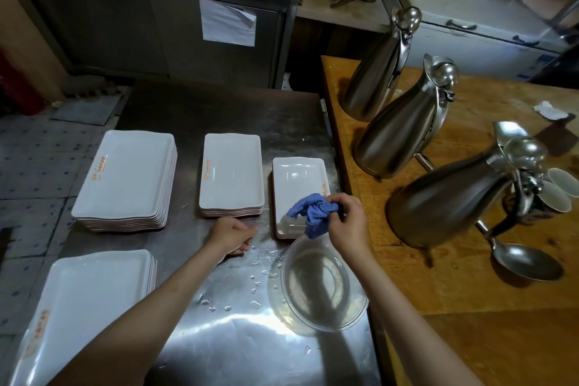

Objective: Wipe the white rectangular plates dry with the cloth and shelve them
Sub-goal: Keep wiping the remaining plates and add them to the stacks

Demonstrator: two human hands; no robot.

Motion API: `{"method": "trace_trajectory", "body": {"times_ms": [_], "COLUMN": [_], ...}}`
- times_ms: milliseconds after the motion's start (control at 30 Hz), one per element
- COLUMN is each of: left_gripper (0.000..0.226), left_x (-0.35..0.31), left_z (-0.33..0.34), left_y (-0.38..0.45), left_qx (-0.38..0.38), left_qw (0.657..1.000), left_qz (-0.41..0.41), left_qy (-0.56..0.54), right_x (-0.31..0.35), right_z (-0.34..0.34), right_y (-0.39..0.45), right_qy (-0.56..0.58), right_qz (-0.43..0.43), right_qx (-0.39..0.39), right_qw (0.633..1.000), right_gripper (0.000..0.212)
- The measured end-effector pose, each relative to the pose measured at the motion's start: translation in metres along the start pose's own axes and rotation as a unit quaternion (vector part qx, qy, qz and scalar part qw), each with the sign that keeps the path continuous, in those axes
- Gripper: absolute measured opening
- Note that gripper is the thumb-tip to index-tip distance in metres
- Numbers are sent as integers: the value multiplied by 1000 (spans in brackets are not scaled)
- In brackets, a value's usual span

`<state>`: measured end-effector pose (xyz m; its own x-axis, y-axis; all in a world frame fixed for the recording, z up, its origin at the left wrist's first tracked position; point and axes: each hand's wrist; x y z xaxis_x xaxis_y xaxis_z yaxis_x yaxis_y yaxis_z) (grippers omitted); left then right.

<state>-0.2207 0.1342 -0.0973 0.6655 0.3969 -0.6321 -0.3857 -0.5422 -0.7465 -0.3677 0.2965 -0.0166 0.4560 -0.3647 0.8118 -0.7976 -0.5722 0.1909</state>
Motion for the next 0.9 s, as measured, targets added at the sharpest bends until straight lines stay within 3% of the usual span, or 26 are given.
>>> {"method": "trace_trajectory", "body": {"times_ms": [133, 300, 467, 767, 900], "left_gripper": [37, 50, 58, 40, 30], "left_x": [-8, -19, -29, -24, -21], "left_z": [27, 53, 62, 66, 63], "left_y": [1, 3, 2, 8, 15], "left_qx": [19, -22, -82, -111, -98], "left_qw": [998, 993, 956, 968, 966], "left_qz": [19, 33, 69, 102, 97], "left_qy": [55, 111, 275, 199, 218], "right_x": [-6, -9, -9, -15, -15], "right_z": [-12, -26, -32, -34, -36], "right_y": [3, 6, 7, 11, 10], "right_qy": [-5, -13, -9, -6, 4], "right_qz": [3, 12, 17, 31, 38], "right_qx": [-8, -16, -18, -14, -14], "right_qw": [1000, 1000, 1000, 999, 999], "right_gripper": [37, 37, 34, 34, 35]}}
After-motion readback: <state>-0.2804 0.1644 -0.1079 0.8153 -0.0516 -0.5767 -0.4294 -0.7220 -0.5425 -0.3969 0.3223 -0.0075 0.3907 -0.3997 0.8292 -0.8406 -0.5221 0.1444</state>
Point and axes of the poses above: each hand's wrist, its own y-axis towards the middle knuckle, its own z-axis out of the palm, x = y × z, and after that the axes turned 10 degrees about -z, right-handed
